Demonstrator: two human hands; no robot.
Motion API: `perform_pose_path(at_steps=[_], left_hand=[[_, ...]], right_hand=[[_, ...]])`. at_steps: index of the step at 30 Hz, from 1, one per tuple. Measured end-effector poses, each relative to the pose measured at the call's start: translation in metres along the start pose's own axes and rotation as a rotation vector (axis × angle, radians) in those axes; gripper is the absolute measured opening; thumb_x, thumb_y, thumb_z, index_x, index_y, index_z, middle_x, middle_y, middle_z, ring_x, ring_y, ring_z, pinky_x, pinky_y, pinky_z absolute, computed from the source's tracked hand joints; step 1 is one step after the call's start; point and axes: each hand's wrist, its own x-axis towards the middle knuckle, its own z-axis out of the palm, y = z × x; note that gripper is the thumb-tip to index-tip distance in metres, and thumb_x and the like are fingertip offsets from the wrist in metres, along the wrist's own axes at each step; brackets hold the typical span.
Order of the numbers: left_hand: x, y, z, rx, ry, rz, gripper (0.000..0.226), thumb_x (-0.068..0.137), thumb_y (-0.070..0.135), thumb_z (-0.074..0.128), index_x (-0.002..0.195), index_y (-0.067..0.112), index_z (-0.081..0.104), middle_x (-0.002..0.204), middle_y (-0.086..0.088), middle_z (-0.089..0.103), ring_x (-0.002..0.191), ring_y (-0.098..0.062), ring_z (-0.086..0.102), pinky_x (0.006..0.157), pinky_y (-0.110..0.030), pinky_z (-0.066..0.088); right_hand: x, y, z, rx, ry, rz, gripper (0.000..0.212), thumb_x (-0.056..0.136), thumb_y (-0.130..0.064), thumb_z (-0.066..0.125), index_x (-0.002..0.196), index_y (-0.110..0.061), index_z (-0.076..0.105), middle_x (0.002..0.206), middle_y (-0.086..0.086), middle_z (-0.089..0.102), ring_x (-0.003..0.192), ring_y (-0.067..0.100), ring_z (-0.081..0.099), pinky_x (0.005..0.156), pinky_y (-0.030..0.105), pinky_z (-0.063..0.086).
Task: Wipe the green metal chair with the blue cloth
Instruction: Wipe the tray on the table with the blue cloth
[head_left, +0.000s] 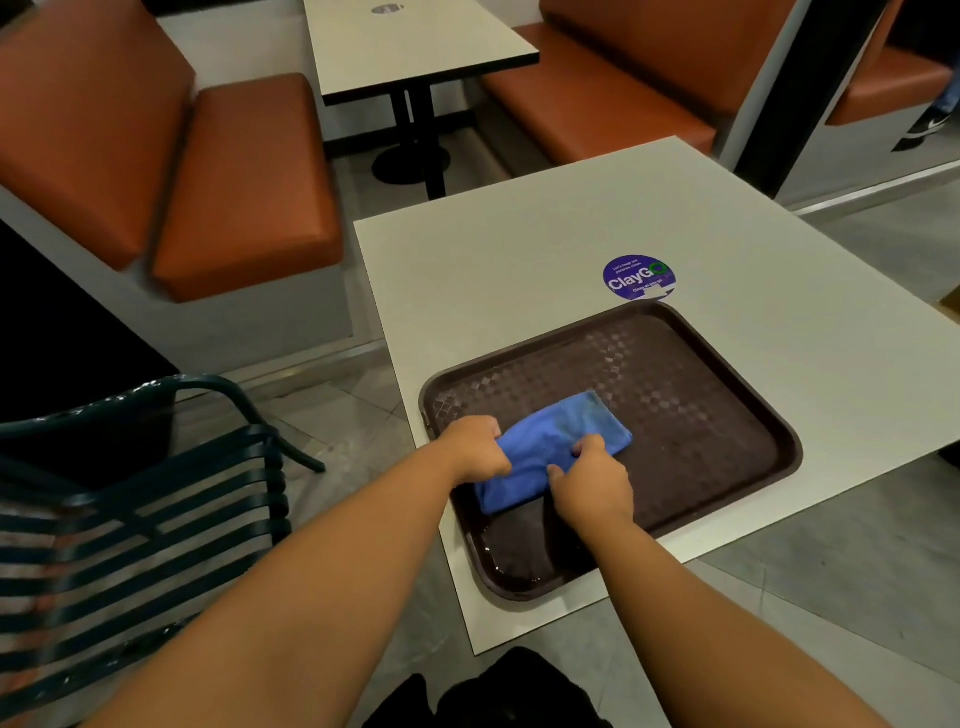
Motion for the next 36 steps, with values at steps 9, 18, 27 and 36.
perform_pose_path(at_steps=[9,18,27,36], left_hand=[[-0.009,-0.005,-0.003,-0.643,-0.083,-0.139,0.019,0.088,0.035,0.062,0.078,0.020,0.057,0.082,-0.003,0.060,0.078,-0.019,0.054,0.068,-0.029,0.041],[-0.052,-0.031,-0.039,-1.281,0.021,0.112,0.040,0.085,0.006,0.058,0.121,0.024,0.052,0.112,-0.008,0.061,0.095,-0.022,0.056,0.073,-0.031,0.044],[-0.122,-0.083,-0.076,-0.865,0.434,0.327,0.056,0.076,-0.008,0.070,0.117,0.031,0.062,0.118,0.002,0.065,0.107,-0.012,0.063,0.086,-0.027,0.053],[-0.199,-0.154,-0.090,-0.643,0.737,0.061,0.033,0.078,0.005,0.074,0.099,0.029,0.066,0.095,0.010,0.069,0.090,-0.007,0.066,0.079,-0.026,0.055]], right_hand=[[-0.006,-0.016,-0.028,0.606,-0.113,-0.080,0.029,0.083,-0.001,0.062,0.107,-0.016,0.058,0.074,0.006,0.056,0.066,0.017,0.054,0.067,0.034,0.053],[-0.026,-0.061,-0.050,0.756,-0.326,-0.395,0.037,0.080,0.003,0.069,0.108,-0.020,0.062,0.080,0.015,0.050,0.073,0.024,0.051,0.072,0.035,0.051],[-0.041,-0.121,-0.016,0.238,-0.289,-0.702,0.054,0.074,-0.013,0.079,0.123,-0.024,0.061,0.122,-0.003,0.058,0.107,0.011,0.058,0.085,0.020,0.052],[-0.096,-0.172,0.033,0.001,-0.552,-0.911,0.016,0.087,-0.027,0.068,0.102,-0.026,0.067,0.089,-0.008,0.067,0.084,0.010,0.062,0.074,0.020,0.049]])
